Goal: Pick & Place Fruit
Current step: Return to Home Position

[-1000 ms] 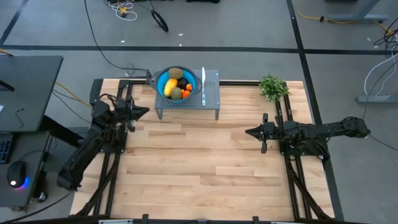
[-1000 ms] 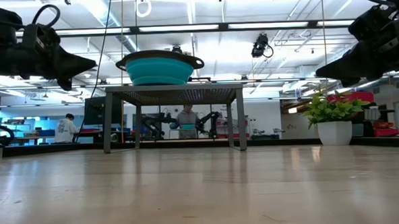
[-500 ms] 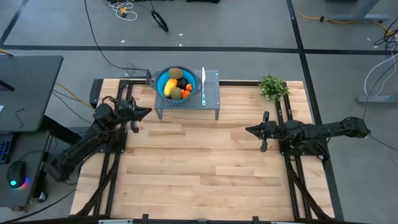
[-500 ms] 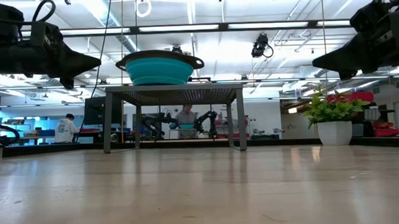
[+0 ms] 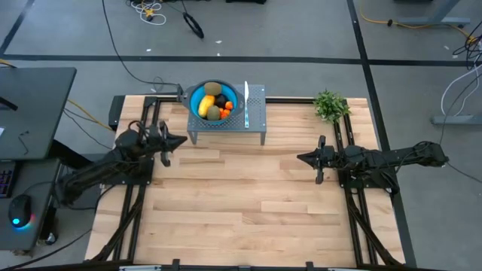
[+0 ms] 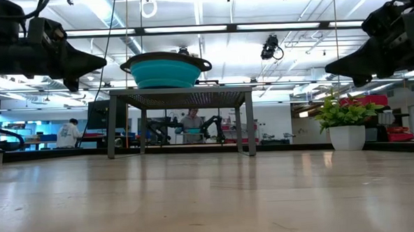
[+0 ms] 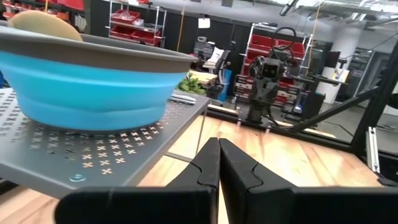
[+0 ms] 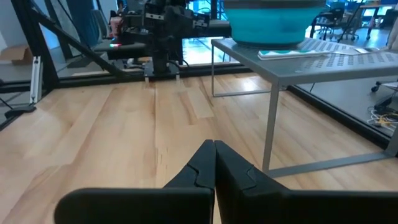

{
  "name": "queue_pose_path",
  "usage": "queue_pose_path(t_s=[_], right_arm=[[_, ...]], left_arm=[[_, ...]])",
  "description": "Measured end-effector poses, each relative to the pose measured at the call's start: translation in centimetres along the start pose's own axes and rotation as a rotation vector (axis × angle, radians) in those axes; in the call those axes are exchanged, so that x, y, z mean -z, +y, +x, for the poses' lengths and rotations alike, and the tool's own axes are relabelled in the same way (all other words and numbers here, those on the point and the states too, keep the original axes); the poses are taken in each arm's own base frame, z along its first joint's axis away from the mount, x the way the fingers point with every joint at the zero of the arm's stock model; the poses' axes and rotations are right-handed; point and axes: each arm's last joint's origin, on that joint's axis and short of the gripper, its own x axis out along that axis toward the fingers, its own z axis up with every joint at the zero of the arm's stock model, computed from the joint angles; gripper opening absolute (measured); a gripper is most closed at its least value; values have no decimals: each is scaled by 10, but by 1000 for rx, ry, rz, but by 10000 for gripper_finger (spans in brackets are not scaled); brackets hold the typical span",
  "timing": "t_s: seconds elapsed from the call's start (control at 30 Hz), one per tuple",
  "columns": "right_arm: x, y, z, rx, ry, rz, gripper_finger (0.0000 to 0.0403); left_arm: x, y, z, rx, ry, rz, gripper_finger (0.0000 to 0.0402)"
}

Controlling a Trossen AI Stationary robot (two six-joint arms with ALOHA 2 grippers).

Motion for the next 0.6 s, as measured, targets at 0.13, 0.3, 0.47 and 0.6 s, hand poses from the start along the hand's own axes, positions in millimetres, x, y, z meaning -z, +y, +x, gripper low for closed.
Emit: queue_pose_path(t_s=[0.13,0.3,0.47,0.6], right_arm=[[0,0,0,0,-2,1,3],[-3,-1,0,43,-30,8,3],[4,-1,0,48,38,13,3],[3,-1,0,46,27,23,3]], left_arm=[[3,-6,2,-6,11,-12,4],[7,-15,3,-16,32,38,7],[7,-19,2,2,32,66,4],[7,-19,2,-3,32,79,6]])
